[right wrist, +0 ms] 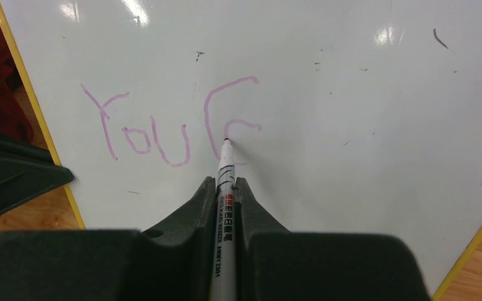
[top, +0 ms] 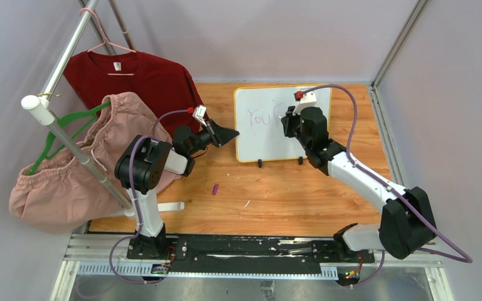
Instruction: Write a sentence on the whiteboard
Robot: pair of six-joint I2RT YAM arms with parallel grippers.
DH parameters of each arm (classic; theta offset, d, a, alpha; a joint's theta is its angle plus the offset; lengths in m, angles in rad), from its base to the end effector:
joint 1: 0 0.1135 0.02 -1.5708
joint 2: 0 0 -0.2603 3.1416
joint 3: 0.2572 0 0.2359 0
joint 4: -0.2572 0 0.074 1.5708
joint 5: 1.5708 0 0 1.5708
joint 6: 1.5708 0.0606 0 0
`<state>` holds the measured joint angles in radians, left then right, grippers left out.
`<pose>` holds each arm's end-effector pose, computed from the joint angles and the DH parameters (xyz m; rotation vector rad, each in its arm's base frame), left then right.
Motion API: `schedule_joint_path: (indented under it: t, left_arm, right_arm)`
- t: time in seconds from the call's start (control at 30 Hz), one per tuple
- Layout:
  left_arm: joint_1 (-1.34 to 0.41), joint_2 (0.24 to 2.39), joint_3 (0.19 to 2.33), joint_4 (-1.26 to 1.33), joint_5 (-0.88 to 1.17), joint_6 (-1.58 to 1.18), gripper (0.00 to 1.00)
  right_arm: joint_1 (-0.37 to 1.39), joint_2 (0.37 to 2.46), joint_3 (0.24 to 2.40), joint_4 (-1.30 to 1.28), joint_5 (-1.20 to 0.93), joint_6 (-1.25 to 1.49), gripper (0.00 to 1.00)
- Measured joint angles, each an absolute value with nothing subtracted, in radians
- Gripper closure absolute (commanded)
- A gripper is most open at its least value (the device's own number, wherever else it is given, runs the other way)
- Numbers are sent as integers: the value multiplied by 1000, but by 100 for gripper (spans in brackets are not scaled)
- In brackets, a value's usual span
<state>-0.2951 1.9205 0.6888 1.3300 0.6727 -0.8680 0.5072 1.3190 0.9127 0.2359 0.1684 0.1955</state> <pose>0.3358 -0.1415 0.1748 0.1364 1.6648 -1.3999 0.2849 0.1467 0.3079 -0.1486 1.7467 0.3685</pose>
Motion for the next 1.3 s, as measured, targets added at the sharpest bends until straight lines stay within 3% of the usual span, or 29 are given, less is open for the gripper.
schedule_joint_path:
  t: [1.3]
  left_arm:
    - [-295,1921,688,1330,673,-868,80]
  right_arm:
    - [492,1310,948,148,236,189,100]
